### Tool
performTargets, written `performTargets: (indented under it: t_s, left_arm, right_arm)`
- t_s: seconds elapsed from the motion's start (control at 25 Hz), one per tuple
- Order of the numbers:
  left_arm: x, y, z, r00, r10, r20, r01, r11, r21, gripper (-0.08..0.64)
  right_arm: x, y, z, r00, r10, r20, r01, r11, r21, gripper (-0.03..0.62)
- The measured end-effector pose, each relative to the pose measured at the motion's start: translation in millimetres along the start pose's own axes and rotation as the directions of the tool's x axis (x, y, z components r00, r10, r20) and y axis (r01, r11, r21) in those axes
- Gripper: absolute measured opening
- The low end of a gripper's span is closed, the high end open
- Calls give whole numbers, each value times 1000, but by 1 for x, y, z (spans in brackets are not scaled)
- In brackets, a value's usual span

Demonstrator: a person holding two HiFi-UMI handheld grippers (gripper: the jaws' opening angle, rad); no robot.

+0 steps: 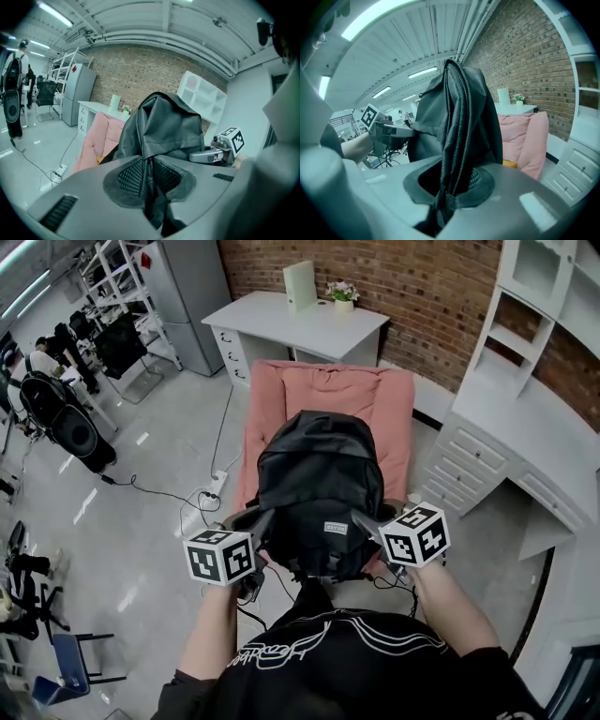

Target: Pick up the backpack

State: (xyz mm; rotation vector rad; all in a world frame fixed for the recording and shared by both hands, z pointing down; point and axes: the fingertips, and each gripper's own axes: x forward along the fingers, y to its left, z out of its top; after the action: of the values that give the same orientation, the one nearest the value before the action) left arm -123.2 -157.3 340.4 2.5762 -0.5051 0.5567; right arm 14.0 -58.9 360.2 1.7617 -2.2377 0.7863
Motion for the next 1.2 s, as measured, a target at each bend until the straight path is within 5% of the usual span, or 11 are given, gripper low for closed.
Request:
performTargets:
  t_s: [1.2]
  left_arm:
    - [-5, -47, 12, 999, -42, 20, 41, 999, 25, 49]
  right_arm:
    - [-47, -7, 16, 995, -26, 99, 29, 999, -22, 41]
